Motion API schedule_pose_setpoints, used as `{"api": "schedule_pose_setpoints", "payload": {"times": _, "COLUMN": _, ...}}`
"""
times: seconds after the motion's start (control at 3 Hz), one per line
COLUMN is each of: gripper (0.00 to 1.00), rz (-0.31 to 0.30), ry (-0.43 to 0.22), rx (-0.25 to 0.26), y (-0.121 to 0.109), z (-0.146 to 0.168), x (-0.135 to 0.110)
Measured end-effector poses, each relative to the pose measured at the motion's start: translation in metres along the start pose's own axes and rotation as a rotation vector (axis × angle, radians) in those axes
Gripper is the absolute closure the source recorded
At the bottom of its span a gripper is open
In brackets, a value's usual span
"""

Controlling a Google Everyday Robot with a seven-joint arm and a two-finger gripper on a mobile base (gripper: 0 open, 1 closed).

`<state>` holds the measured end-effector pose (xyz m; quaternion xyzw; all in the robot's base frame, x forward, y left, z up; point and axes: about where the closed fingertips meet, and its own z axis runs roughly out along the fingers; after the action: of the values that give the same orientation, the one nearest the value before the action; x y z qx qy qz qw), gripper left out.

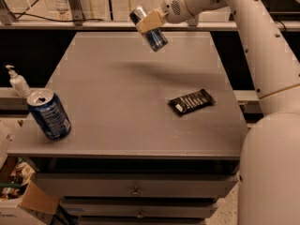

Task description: Place redbull can upright

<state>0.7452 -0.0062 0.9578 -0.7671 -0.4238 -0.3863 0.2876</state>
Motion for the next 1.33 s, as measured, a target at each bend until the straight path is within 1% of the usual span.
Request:
{"api": "schedule_pose_setpoints", "payload": {"times": 0.33, "gripper": 1.0, "rz": -0.129, "ry": 0.003, "rx": 0.071, "y": -0.001, "z": -0.012, "x": -0.009}}
{"api": "schedule_pose_setpoints", "payload": {"times": 0.67, "gripper": 1.0, "rz": -0.196, "ry": 0.036, "rx": 0.126, "y": -0.005, "z": -0.027, "x": -0.018}}
{"api": "schedule_pose_setpoints", "payload": {"times": 1.0, "gripper": 1.0, "rz": -0.223, "ry": 0.099, "rx": 0.178, "y": -0.012, "z": -0.036, "x": -0.024}}
{"api": "schedule_pose_setpoints", "payload": {"times": 1.33, "gripper": 1.0, "rz": -0.204, "ry": 0.204, "rx": 0.214, "y": -0.021, "z": -0.041, "x": -0.026}}
